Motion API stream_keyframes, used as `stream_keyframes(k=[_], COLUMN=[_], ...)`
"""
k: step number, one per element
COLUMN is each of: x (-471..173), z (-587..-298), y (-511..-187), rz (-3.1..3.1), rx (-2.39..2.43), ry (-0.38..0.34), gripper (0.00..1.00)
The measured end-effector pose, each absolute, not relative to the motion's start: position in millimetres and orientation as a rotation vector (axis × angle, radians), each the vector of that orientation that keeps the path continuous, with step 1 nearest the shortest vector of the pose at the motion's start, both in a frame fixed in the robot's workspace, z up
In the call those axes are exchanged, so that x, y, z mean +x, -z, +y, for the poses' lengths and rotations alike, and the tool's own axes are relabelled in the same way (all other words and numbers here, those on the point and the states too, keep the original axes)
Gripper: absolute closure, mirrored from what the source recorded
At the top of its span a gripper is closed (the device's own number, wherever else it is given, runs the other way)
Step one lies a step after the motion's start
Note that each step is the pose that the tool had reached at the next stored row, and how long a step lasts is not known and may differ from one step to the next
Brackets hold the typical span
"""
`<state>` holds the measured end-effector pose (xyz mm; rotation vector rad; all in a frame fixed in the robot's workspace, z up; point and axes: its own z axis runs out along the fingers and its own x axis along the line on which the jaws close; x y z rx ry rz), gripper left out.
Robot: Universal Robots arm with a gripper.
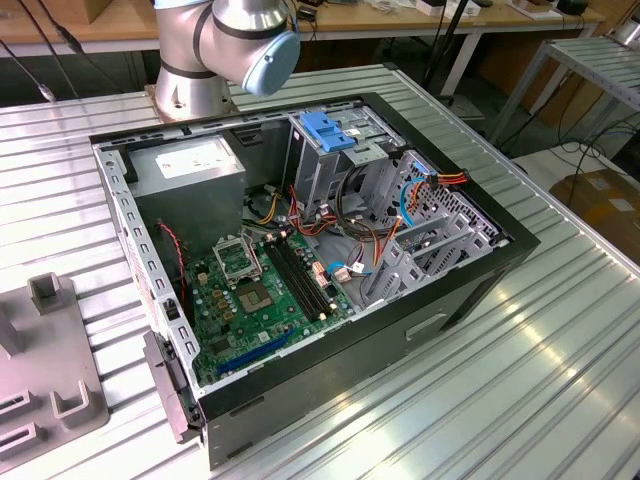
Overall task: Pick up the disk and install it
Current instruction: 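Pick up the disk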
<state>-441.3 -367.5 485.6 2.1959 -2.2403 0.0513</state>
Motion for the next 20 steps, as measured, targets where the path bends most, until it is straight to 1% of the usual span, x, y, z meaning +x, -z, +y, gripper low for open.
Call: stream_keyframes(k=[20], x=[-407], z=[-367], y=[-486], rz=[-2.240], rx=[2.196], ry=[-0.051], gripper=[0.63])
